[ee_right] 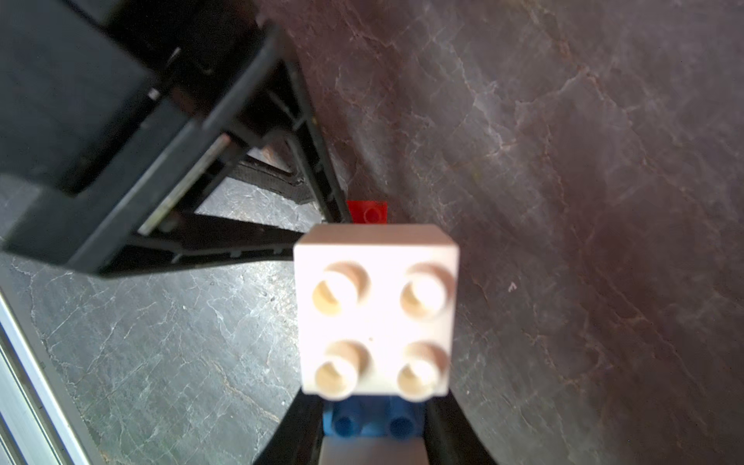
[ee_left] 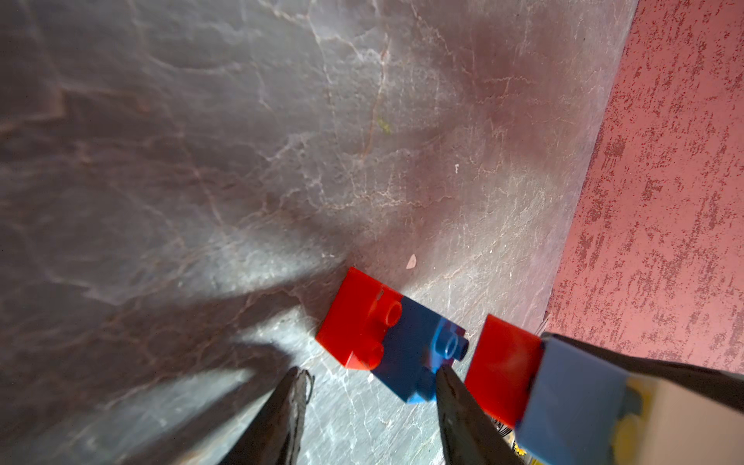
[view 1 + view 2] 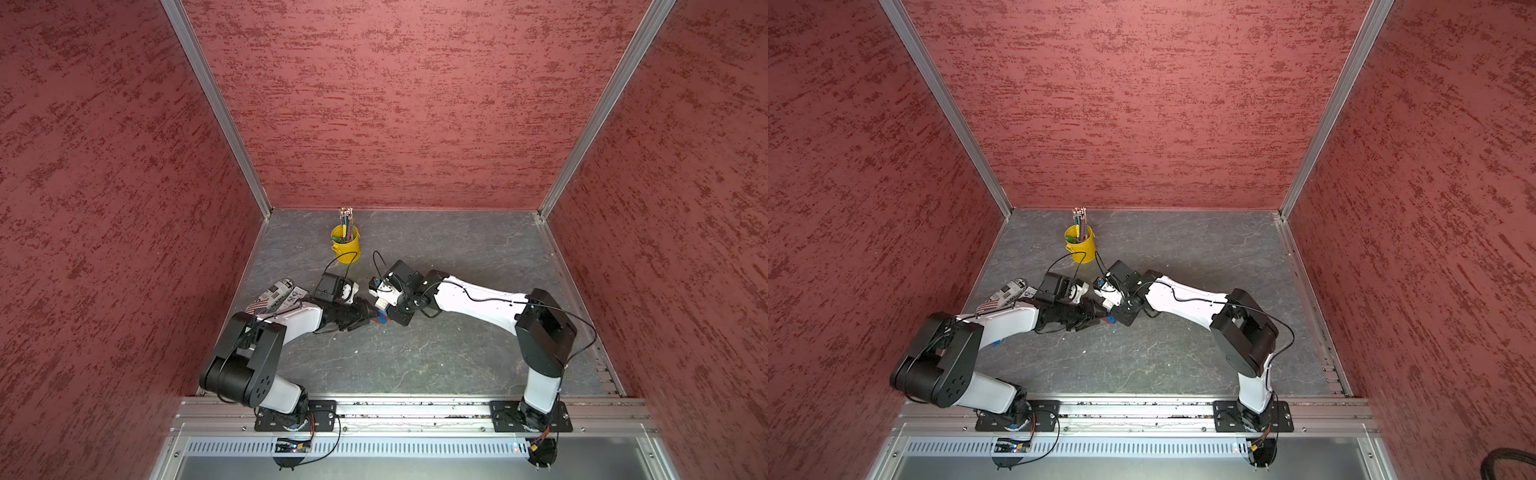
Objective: Assemble the letter y with lego
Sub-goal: Assemble the lego brick with the lego brick.
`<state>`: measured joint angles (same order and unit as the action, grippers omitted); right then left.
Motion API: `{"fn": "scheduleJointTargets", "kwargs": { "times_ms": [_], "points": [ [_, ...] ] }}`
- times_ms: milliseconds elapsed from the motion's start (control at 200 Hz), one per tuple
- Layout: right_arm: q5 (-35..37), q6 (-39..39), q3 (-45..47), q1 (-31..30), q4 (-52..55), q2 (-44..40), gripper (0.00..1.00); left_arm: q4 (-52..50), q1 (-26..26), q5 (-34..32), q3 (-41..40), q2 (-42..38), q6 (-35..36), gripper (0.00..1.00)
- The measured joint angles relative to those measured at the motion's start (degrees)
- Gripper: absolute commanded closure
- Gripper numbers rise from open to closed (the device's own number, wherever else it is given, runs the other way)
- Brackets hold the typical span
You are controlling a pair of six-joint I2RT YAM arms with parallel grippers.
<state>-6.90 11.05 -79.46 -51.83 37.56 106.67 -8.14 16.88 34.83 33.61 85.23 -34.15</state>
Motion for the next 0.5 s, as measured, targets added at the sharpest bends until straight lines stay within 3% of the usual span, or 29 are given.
{"fn": "scheduleJointTargets", "kwargs": {
  "times_ms": [501],
  "points": [
    [-0.17, 1.4, -2.4, -0.48, 1.27, 2.01, 0.69, 0.0, -0.04, 0.0, 0.0, 0.0, -0.02, 0.48]
  ]
}}
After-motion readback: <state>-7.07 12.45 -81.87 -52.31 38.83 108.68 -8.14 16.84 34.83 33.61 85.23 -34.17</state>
